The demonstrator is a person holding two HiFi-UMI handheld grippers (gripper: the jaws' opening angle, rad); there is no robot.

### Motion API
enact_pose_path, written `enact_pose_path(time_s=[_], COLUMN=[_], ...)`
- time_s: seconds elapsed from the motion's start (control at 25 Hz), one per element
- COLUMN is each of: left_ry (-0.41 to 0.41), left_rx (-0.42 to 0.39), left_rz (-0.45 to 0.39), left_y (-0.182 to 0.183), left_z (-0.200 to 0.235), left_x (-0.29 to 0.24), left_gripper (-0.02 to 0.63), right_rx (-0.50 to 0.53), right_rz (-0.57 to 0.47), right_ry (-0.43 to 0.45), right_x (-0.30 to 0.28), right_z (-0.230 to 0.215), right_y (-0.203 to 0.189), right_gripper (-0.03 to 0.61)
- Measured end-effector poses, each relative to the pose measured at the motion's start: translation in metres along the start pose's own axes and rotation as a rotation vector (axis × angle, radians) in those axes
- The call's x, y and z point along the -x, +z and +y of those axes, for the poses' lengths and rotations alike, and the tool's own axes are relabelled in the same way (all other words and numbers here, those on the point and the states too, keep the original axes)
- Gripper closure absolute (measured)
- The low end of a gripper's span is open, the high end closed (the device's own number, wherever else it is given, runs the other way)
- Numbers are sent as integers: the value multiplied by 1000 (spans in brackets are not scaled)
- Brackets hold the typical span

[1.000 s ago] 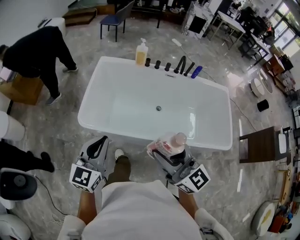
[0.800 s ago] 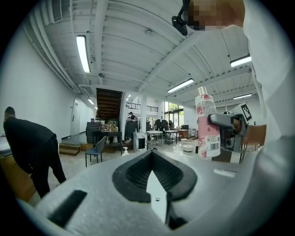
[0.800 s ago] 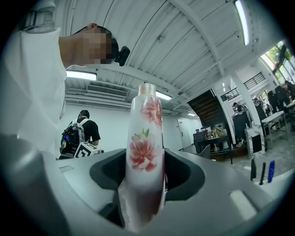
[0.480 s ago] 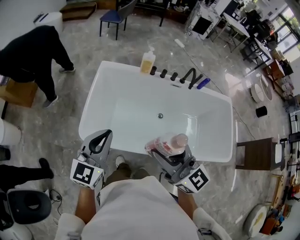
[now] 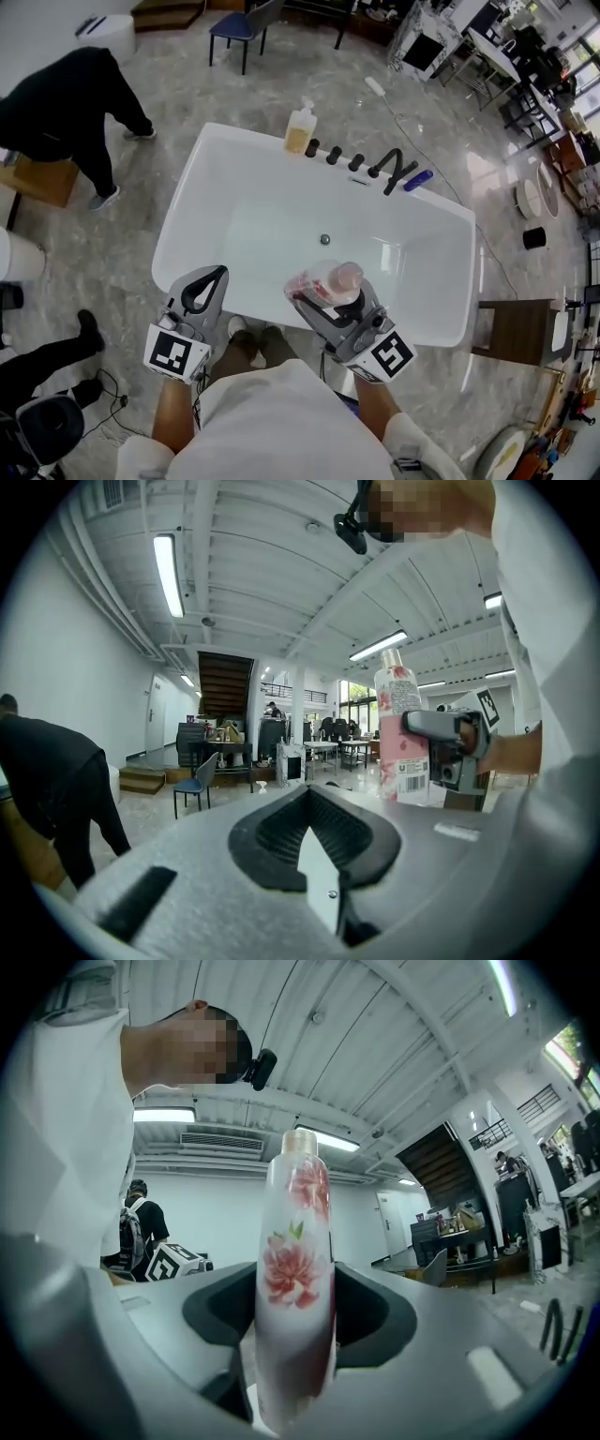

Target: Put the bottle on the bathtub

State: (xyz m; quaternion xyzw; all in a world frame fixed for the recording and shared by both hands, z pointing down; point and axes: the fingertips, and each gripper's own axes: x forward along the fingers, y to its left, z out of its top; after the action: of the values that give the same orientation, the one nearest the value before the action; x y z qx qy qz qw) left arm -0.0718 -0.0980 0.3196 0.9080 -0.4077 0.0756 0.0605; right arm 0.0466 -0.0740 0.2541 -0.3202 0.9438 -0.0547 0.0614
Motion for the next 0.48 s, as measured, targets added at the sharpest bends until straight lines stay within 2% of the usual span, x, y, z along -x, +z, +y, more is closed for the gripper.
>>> enact_pose_path(time_s=[0.12,0.2,0.28,0.48], left_ry=[6,-1,-10,-14], left_rx=[10,13,23,67], left_rz=[-8,18,46,37], left_y=[-1,-12,-24,-43], left_z=[-2,2,12,49], left_x=[-14,-20,-29,-58], left_gripper=[612,612,612,612], right_rx=[12,23,31,63], right_rz=[6,9,16,30], right_ry=[22,26,23,30], right_x=[-6,-16,-33,-86], right_z=[-16,-28,-44,-85], right_y=[-3,-6,-13,-34], right_gripper=[334,334,334,334])
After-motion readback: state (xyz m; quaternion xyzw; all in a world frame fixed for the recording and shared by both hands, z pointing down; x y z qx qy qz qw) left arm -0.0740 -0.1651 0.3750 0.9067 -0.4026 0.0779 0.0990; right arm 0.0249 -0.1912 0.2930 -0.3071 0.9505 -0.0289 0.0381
